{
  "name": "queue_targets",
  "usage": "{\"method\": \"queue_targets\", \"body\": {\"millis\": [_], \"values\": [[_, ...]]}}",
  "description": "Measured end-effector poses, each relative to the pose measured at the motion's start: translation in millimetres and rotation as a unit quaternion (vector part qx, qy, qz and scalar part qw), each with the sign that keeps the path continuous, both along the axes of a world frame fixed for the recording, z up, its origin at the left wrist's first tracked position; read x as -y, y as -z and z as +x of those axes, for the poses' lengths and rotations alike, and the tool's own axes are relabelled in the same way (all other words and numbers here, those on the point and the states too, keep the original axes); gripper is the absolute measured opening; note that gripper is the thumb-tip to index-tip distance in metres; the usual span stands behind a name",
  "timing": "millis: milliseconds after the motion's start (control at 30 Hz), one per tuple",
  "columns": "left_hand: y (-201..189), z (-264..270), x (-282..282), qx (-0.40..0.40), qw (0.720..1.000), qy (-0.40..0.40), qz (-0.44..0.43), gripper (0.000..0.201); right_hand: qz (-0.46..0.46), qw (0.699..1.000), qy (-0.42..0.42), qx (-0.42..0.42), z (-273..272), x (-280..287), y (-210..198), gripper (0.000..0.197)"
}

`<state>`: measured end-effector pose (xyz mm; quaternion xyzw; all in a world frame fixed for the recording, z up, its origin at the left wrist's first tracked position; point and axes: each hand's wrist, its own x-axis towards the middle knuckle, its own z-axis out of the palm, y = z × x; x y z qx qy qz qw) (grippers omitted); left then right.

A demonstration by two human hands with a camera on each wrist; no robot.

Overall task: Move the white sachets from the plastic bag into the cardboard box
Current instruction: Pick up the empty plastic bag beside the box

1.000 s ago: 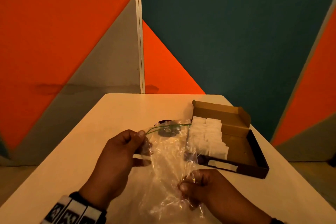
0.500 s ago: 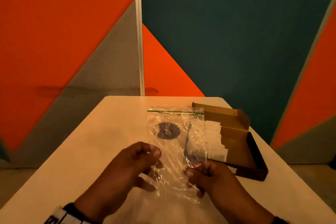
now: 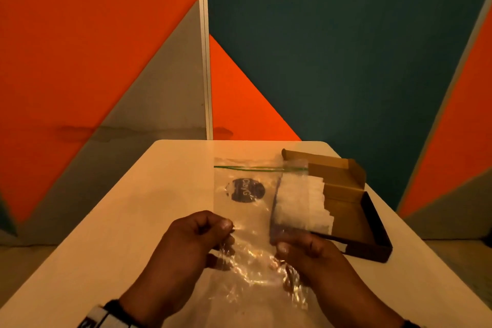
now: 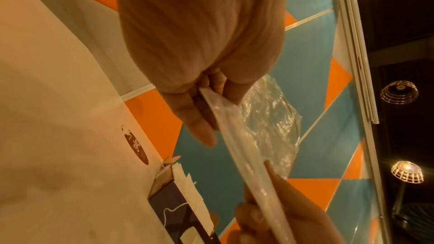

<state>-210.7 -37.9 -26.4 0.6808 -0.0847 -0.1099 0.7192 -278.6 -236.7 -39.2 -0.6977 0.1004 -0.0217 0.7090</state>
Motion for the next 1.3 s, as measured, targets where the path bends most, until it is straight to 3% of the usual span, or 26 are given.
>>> {"method": "queue_targets", "body": {"millis": [267, 333, 500, 733, 900, 1100, 1300], "values": [[3.2, -1.1, -0.6, 0.016, 0.999, -0.022, 0.027, 0.014, -0.005, 0.999, 0.037, 0.036, 6.1, 1.3, -4.1, 0.018], [1.8, -3.8, -1.5, 0.004, 1.0, 0.018, 0.023, 0.012, 0.001, 0.998, 0.049, 0.044, 7.0, 0.5, -4.1, 0.017], [3.4, -9.0, -7.0, -0.054, 0.989, 0.13, 0.042, 0.037, 0.002, 0.996, 0.071, 0.057, 8.2, 7.6, -3.6, 0.02], [3.5, -6.0, -12.6, -0.03, 0.993, 0.106, 0.043, 0.028, 0.011, 0.994, 0.083, 0.065, 11.4, 17.1, -0.3, 0.018], [-2.1, -8.8, -15.1, -0.016, 0.983, 0.158, 0.089, 0.034, 0.03, 0.991, 0.078, 0.106, 13.5, 35.5, -31.8, 0.04], [-0.7, -10.8, -16.5, -0.017, 0.983, 0.16, 0.092, 0.039, -0.031, 0.985, 0.132, 0.111, 18.0, 42.4, -48.6, 0.012], [-3.5, -8.3, -18.9, 0.003, 0.969, 0.183, 0.167, 0.032, -0.036, 0.979, 0.166, 0.109, 20.0, 34.4, -40.1, 0.011]]}}
